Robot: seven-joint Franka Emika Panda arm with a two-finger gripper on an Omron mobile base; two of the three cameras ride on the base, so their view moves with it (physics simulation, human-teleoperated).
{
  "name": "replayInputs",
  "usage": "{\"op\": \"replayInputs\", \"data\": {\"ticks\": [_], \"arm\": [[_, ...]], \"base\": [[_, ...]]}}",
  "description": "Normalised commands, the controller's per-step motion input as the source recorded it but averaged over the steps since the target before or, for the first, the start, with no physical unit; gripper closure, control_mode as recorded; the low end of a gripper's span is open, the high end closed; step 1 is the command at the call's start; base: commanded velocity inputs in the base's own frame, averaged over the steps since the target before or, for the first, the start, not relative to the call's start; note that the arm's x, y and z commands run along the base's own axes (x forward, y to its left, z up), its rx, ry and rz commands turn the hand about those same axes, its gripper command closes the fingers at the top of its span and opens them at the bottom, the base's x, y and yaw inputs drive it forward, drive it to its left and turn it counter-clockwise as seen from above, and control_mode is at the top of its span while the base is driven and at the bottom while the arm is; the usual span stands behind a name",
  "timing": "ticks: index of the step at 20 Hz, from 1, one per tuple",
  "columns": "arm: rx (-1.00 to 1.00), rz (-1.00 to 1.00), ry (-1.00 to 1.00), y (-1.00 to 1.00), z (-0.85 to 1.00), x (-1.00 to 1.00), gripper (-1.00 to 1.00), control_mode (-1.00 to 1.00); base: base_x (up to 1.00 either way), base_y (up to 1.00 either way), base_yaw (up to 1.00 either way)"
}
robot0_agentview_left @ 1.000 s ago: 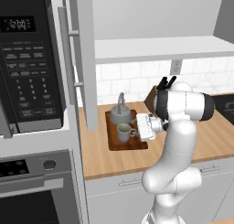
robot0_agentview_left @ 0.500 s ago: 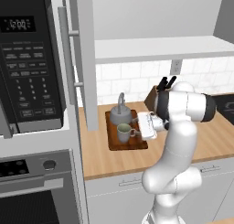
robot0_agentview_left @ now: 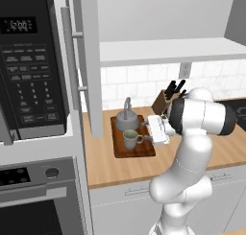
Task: Pick the kettle from the counter and place it on the tray. Then pick the mug from the cabinet and place it on the tray. Then close the cabinet doors.
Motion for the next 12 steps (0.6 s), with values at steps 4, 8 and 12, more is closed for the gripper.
{"op": "replayInputs", "data": {"ticks": [4,8,12], "arm": [[0.0,-0.06,0.0,0.0,0.37,-0.33,-1.0,-1.0],[-0.02,-0.1,0.0,0.0,0.43,-0.39,-1.0,-1.0],[-0.04,-0.14,0.01,0.0,0.49,-0.36,-1.0,-1.0]], "base": [[0.0,0.0,0.0],[0.0,0.0,0.0],[0.0,0.0,0.0]]}}
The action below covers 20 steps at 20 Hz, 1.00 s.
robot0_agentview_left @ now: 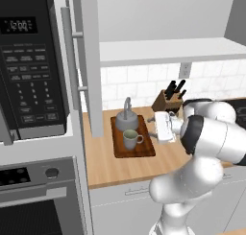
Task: Pick the kettle from the counter and place it on the tray. Then pick the mug from the cabinet and place it on the tray. Then close the cabinet doors.
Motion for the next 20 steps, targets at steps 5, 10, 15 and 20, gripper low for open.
{"op": "replayInputs", "data": {"ticks": [5,10,15,20], "arm": [[-0.05,-0.07,0.12,0.0,0.56,-0.35,-1.0,-1.0],[-0.06,-0.01,0.23,0.0,0.62,-0.37,-1.0,-1.0],[-0.04,0.0,0.07,0.0,0.62,-0.42,-1.0,-1.0],[-0.07,0.0,-0.01,0.01,0.52,-0.44,-1.0,-1.0]], "base": [[0.0,0.0,0.0],[0.0,0.0,0.0],[0.0,0.0,0.0],[0.0,0.0,0.0]]}}
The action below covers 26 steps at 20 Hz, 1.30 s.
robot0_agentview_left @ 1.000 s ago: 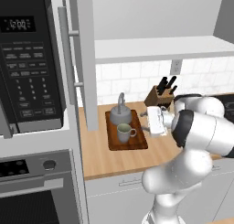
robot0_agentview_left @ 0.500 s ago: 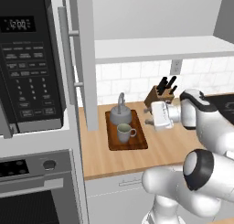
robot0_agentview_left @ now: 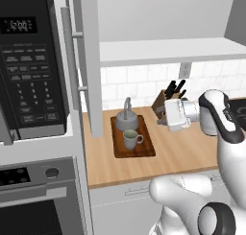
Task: Pick the kettle from the counter and place it on the tray. Then pick the mug from the cabinet and place it on the tray. Then close the cabinet doors.
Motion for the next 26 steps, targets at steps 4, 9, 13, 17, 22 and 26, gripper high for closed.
{"op": "replayInputs", "data": {"ticks": [4,9,13,17,22,26], "arm": [[-0.09,0.0,-0.02,0.02,0.37,-0.39,-1.0,-1.0],[-0.1,0.0,-0.01,0.01,0.33,-0.39,-1.0,-1.0],[-0.03,0.0,-0.02,0.0,0.36,-0.41,-1.0,-1.0],[-0.04,0.0,0.0,0.0,0.19,-0.34,-1.0,-1.0],[-0.03,0.01,0.0,0.0,0.15,-0.35,-1.0,-1.0],[-0.01,0.03,-0.06,-0.03,0.18,-0.4,-1.0,-1.0]], "base": [[0.0,0.0,0.0],[0.0,0.0,0.0],[0.0,0.0,0.0],[0.0,0.0,0.0],[0.0,0.0,0.0],[0.0,0.0,0.0]]}}
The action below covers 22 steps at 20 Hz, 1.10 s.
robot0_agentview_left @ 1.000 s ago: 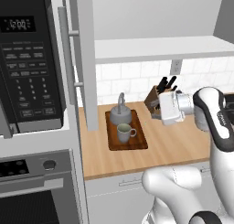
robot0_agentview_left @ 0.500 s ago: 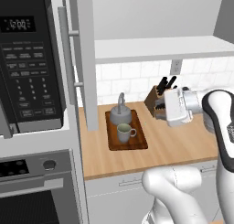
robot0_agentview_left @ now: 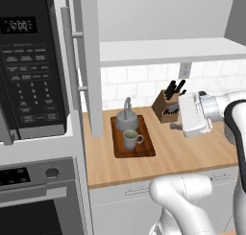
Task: Pick the kettle from the counter and place it on the tray. Then pick the mug from the cabinet and place it on the tray. Then close the cabinet doors.
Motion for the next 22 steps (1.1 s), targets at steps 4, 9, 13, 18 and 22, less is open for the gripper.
{"op": "replayInputs", "data": {"ticks": [4,9,13,18,22], "arm": [[-0.03,0.03,-0.02,0.0,0.14,-0.37,-1.0,-1.0],[-0.05,0.01,-0.04,0.0,0.16,-0.37,-1.0,-1.0],[-0.07,0.01,-0.04,0.0,0.17,-0.35,-1.0,-1.0],[-0.06,0.04,-0.11,0.03,0.22,-0.41,-1.0,-1.0],[-0.03,0.11,-0.32,0.07,0.27,-0.39,-1.0,-1.0]], "base": [[0.0,0.0,0.0],[0.0,0.0,0.0],[0.0,0.0,0.0],[0.0,0.0,0.0],[0.0,0.0,0.0]]}}
